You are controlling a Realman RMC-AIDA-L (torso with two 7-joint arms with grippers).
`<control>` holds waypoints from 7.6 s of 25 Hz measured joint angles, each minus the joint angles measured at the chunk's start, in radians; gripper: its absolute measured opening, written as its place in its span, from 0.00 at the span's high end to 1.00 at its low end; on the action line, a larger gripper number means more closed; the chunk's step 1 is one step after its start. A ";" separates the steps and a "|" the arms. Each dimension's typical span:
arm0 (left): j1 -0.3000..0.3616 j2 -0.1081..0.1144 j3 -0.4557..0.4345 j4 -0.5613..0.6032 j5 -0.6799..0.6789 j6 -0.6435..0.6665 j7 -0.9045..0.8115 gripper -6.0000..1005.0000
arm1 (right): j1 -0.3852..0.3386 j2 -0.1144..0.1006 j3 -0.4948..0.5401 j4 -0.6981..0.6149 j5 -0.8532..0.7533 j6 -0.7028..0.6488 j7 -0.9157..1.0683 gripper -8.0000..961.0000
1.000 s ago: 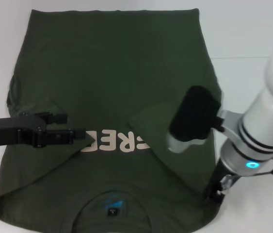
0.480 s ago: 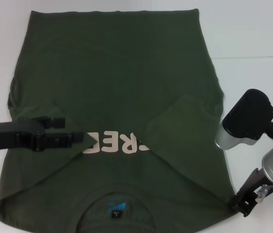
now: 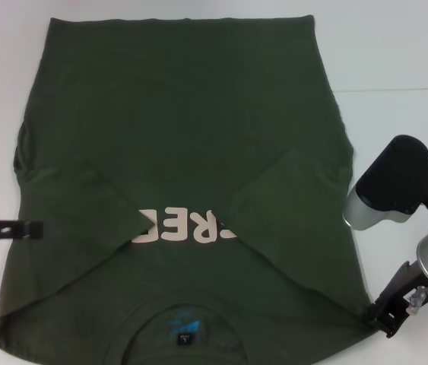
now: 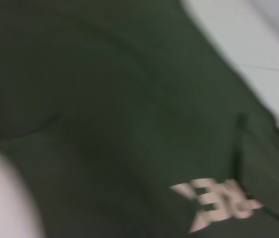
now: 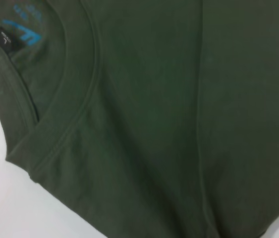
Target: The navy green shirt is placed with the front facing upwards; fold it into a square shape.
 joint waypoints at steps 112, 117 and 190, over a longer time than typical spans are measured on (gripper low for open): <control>-0.005 0.037 -0.311 -0.461 0.112 0.073 0.862 0.94 | -0.413 -0.002 0.876 0.736 0.826 -0.056 -1.523 0.97; 0.022 0.037 -0.336 -0.465 0.126 0.148 0.983 0.94 | -0.463 -0.003 0.950 0.780 0.816 -0.073 -1.607 0.97; 0.064 0.065 -0.703 -0.765 -0.145 0.095 1.340 0.89 | -0.229 -0.005 1.556 1.086 0.728 -0.217 -1.788 0.96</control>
